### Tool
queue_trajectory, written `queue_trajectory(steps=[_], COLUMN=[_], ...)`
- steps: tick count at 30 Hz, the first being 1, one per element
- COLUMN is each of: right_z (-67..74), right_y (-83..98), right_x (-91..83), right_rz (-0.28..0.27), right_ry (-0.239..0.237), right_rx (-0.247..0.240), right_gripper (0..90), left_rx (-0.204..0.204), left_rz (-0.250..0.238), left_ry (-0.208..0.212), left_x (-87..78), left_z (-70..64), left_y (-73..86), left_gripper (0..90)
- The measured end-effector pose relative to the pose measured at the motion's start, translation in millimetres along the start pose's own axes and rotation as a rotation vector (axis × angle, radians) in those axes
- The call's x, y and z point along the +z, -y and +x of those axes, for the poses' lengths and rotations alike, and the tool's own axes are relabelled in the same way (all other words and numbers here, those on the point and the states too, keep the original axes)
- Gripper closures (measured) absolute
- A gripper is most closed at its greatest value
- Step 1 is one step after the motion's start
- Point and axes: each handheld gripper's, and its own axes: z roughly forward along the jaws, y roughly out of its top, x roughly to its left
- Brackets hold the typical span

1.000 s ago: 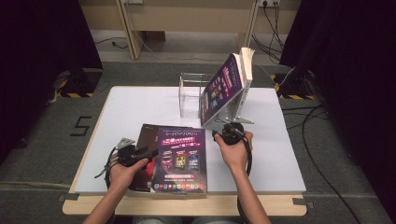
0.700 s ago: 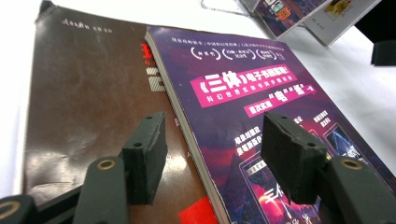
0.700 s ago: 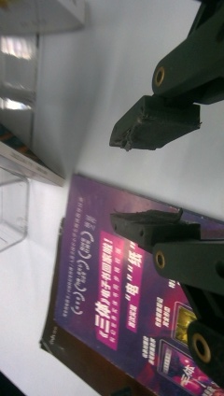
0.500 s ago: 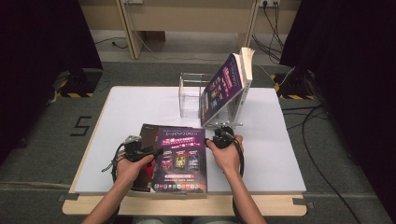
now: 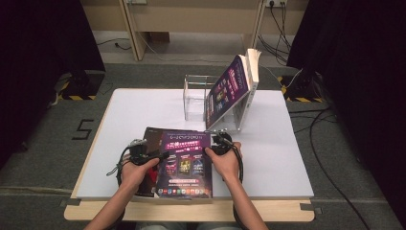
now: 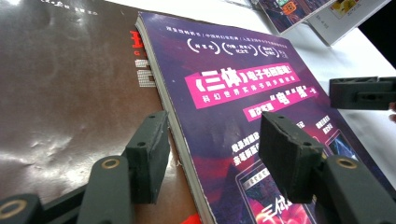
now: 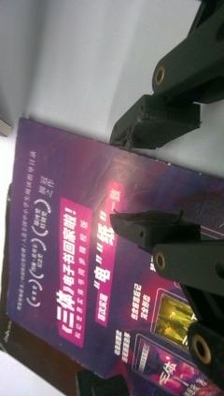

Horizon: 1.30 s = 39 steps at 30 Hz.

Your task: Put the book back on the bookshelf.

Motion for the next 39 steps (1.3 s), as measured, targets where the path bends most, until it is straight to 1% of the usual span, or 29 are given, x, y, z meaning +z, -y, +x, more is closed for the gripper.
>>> queue_trajectory(steps=[3,7,12,15,18,19,20,21,22,23,24,25,27,29,31,33,35,37,39], right_z=[0.9,0.7,1.9,3.6,2.3,2.1,2.2,2.3,2.2,2.2,2.1,1.8,1.9,1.2,1.5,1.1,1.6,1.4,0.6], right_y=[0.4,0.3,-0.5,-0.2,0.0,0.2,0.4,0.6,0.8,1.0,1.1,1.3,0.5,0.0,-0.2,0.4,0.7,0.2,-0.5], right_x=[1.7,1.8,2.3,2.7,2.4,2.5,2.5,2.4,2.4,2.3,2.3,2.4,2.5,2.4,2.3,2.3,2.4,2.4,2.4], right_rz=[0.0,0.003,0.012,0.01,0.009,0.006,0.006,0.006,0.005,0.004,0.002,0.0,0.004,0.008,0.011,0.006,0.004,0.008,0.011], right_ry=[0.001,-0.001,0.004,0.014,0.004,0.003,0.003,0.003,0.002,0.002,0.001,0.002,0.0,-0.005,-0.005,-0.006,-0.003,-0.005,-0.013], right_rx=[-0.008,-0.001,-0.009,-0.011,-0.001,-0.001,0.001,0.004,0.003,0.003,0.005,0.005,0.003,0.004,0.002,0.001,-0.002,-0.005,0.004], right_gripper=[55.4,55.0,53.9,53.0,53.0,53.0,52.9,52.9,52.9,52.8,52.9,52.8,52.6,52.6,52.5,52.5,52.4,52.0,51.9], left_rx=[-0.005,-0.009,-0.049,-0.075,-0.122,-0.149,-0.192,-0.243,-0.269,-0.267,-0.243,-0.228,-0.228,-0.211,-0.175,-0.166,-0.142,-0.114,-0.091], left_rz=[0.003,0.002,0.008,-0.007,-0.04,-0.052,-0.059,-0.056,-0.04,-0.032,-0.022,-0.013,0.002,0.012,0.007,-0.002,-0.012,-0.023,-0.029], left_ry=[0.005,0.001,-0.006,0.005,0.047,0.074,0.117,0.167,0.192,0.188,0.164,0.141,0.12,0.09,0.066,0.077,0.09,0.095,0.104], left_x=[0.6,0.9,0.0,-4.4,-9.7,-10.5,-9.8,-7.7,-4.8,-2.3,-0.3,1.4,4.0,5.2,5.3,4.7,2.3,0.1,-1.8], left_z=[-1.2,-1.5,-1.4,-2.7,-4.1,-3.9,-3.3,-3.4,-4.2,-5.4,-6.5,-6.3,-3.3,-1.7,-2.0,-2.7,-5.4,-8.1,-9.5], left_y=[0.2,0.0,-3.0,-6.3,-9.9,-10.8,-11.2,-10.7,-9.9,-8.8,-8.1,-7.3,-6.4,-4.6,-3.6,-3.3,-4.0,-5.1,-5.9], left_gripper=[43.0,43.5,46.4,49.6,52.6,54.0,56.5,58.8,59.3,60.2,60.0,59.5,60.9,66.1,72.6,77.8,82.2,83.5,83.8])
